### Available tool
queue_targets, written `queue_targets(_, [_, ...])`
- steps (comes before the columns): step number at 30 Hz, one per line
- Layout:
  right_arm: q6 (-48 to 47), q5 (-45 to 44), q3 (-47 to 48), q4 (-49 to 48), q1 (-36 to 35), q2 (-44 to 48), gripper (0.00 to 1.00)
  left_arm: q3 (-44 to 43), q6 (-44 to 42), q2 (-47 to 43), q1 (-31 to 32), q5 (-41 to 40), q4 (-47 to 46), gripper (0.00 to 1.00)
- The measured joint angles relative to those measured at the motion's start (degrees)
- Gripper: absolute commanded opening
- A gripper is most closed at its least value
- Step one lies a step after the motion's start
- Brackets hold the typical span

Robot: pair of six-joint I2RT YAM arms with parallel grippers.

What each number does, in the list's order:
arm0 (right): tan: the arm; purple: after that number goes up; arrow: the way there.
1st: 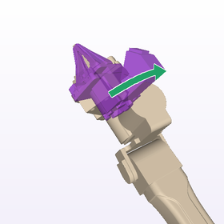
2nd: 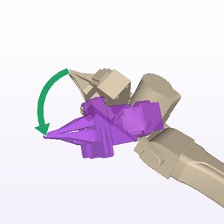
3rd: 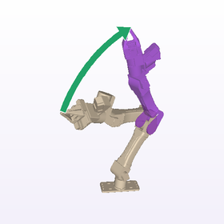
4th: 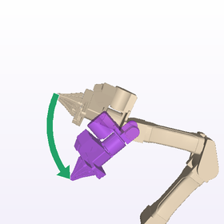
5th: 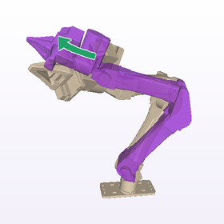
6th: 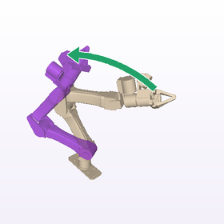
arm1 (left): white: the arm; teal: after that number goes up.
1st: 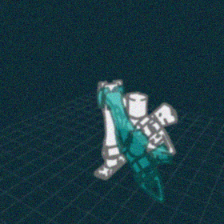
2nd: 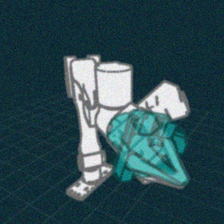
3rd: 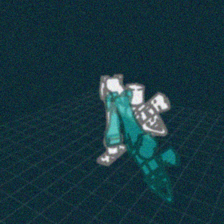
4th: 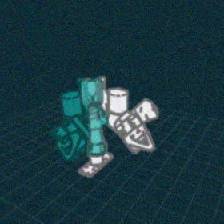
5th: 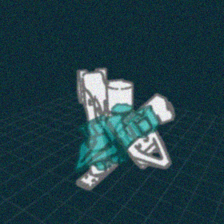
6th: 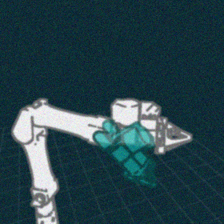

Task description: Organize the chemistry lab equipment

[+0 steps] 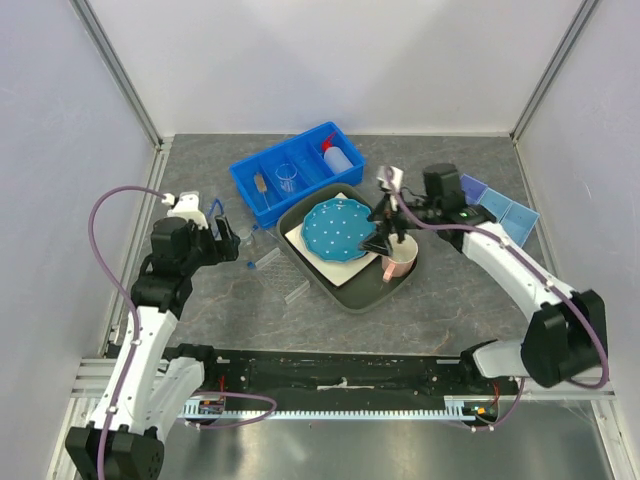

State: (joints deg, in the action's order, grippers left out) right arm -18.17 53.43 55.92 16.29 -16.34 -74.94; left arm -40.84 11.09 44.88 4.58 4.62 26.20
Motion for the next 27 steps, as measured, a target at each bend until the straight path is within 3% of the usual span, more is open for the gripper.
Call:
queue_targets(10, [1.2,-19.58,28.39,8.87,-27.52,-21.24,0.95,0.9,0.22,-8.0,0.0,-11.74,-0.98,0.91])
queue_targets(14, [6.82,-28.74,39.45,9.53,-36.44,-33.38,0.95,2.43,0.42,-12.2,0.0,-17.51,-1.46,0.98])
queue_targets(22, [18.78,-45.22,55.84,11.56,-41.2,-51.1,0.98,5.88,1.16,-24.15,0.0,-28.39,-4.61,0.98])
queue_targets(27, [23.19,-49.77,59.08,11.15,-40.96,-54.36,0.98,6.38,1.22,-26.43,0.0,-30.45,-6.14,0.98])
